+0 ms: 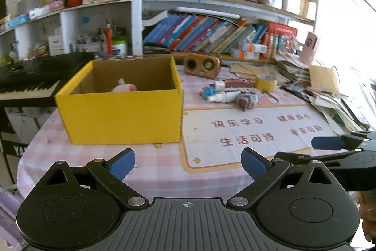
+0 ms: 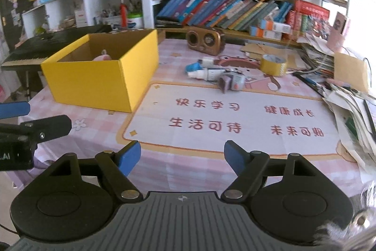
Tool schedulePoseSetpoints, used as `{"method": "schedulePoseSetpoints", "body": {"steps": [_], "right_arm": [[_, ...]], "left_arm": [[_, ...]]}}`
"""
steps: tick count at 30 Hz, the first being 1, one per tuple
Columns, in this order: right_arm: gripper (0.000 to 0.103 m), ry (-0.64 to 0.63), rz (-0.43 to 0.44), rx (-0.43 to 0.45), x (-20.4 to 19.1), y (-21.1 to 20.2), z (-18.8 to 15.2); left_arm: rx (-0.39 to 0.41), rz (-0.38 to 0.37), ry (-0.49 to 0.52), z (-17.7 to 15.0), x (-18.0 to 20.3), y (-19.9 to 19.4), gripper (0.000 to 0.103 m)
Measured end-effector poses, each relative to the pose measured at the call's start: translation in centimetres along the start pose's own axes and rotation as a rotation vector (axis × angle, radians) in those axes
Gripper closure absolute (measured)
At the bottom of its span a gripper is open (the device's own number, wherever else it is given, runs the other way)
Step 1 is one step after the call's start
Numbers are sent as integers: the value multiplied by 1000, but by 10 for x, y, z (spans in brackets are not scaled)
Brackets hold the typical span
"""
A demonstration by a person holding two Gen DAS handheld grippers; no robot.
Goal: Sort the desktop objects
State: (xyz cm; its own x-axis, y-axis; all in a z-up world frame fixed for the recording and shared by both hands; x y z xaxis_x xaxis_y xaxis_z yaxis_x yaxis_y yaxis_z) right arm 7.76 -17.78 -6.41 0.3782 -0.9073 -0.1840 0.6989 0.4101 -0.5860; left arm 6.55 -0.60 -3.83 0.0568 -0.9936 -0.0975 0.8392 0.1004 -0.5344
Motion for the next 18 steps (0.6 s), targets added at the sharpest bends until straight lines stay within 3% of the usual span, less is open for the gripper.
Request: {"method": "schedulePoseSetpoints", "body": {"steps": [18], "right_arm": [[25, 68, -73, -17, 52, 2, 7]], "left_arm": [[-20, -97, 62, 16, 50, 29, 4]]}}
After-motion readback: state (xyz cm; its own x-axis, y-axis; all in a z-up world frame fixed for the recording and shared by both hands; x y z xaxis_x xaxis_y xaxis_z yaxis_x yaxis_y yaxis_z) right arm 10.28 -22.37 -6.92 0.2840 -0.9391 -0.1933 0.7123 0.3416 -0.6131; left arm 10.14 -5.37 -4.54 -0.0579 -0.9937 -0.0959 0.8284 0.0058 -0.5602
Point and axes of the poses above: each gripper's, at about its wrist camera, not at the fingertips, and y roughly the way its jaws point, x to its right, z to its top, the point moved 6 cm from there along y, roughly the way its jaws point, and after that the axes turned 15 degrees about z, right-handed, at the moved point
